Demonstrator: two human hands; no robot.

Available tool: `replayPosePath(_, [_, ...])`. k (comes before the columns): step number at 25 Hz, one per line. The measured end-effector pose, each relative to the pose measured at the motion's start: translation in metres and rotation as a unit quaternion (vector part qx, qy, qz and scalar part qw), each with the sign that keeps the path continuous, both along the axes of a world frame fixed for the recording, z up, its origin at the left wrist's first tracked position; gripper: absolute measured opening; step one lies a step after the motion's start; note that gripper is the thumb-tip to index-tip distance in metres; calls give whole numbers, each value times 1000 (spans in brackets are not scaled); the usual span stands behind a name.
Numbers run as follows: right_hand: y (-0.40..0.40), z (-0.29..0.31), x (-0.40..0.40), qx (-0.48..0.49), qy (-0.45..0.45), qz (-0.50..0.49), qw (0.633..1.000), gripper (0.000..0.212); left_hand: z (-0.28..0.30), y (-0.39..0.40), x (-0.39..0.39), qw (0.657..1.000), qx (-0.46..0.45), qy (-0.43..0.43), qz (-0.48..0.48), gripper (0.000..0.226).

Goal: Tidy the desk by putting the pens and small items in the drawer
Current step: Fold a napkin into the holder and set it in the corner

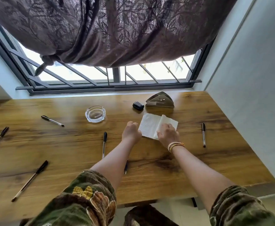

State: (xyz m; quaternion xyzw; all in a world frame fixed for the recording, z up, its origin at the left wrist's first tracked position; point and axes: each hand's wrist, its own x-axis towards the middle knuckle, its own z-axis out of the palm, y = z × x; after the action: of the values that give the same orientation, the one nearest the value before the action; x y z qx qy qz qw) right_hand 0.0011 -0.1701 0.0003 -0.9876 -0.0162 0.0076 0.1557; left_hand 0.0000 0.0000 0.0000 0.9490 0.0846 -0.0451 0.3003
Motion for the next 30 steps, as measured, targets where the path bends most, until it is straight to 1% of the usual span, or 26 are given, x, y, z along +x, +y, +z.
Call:
replayPosePath(2, [-4, 2, 4, 59, -12, -77, 995, 45, 5, -3, 6, 997, -59, 21, 46, 15])
replayPosePath(3, [-6, 4, 5, 80, -20, -124, 989, 48, 7, -6, 9, 994, -77, 33, 65, 23])
replayPosePath(4, [-7, 7, 7, 97, -13, -174, 980, 53, 9, -8, 14, 992, -91, 31, 86, 35])
replayPosePath(5, [-9, 10, 10, 103, 1, -219, 970, 59, 9, -9, 18, 990, -102, 38, 92, 41])
replayPosePath(8, [-16, 12, 20, 116, 68, -295, 946, 73, 8, -12, 26, 984, -127, 69, 105, 38])
replayPosePath(10, [-20, 6, 27, 116, 99, -308, 939, 82, 10, -11, 30, 979, -144, 90, 114, 39])
replayPosePath(11, [-20, 5, 30, 112, 111, -307, 938, 84, 11, -12, 31, 975, -155, 103, 120, 38])
replayPosePath(12, [-19, 1, 33, 112, 121, -306, 938, 86, 9, -12, 33, 974, -156, 111, 124, 32])
replayPosePath(14, [-18, -1, 39, 141, 127, -305, 933, 84, 6, -15, 34, 970, -158, 126, 134, 21])
replayPosePath(15, [-18, 1, 41, 167, 123, -300, 931, 78, 5, -16, 34, 966, -168, 132, 143, 20])
replayPosePath(17, [-22, 5, 43, 213, 106, -285, 929, 57, 4, -16, 36, 953, -204, 152, 163, 25])
replayPosePath(20, [-27, 17, 46, 258, 98, -258, 926, 27, 8, -16, 38, 942, -230, 199, 138, 25])
replayPosePath(22, [-23, 26, 50, 284, 87, -239, 924, 20, 13, -15, 38, 924, -273, 236, 125, 33])
replayPosePath(24, [-17, 33, 56, 286, 69, -217, 931, 29, 19, -14, 36, 902, -312, 275, 116, 48])
replayPosePath(26, [-7, 38, 60, 275, 72, -169, 944, 40, 23, -14, 35, 890, -335, 288, 112, 51])
replayPosePath(28, [5, 42, 62, 253, 103, -117, 955, 48, 23, -12, 34, 884, -358, 275, 124, 49])
replayPosePath(29, [12, 44, 62, 251, 131, -95, 954, 52, 23, -12, 35, 881, -365, 269, 130, 47])
replayPosePath(30, [18, 43, 62, 273, 166, -83, 944, 58, 24, -12, 34, 878, -374, 269, 130, 46])
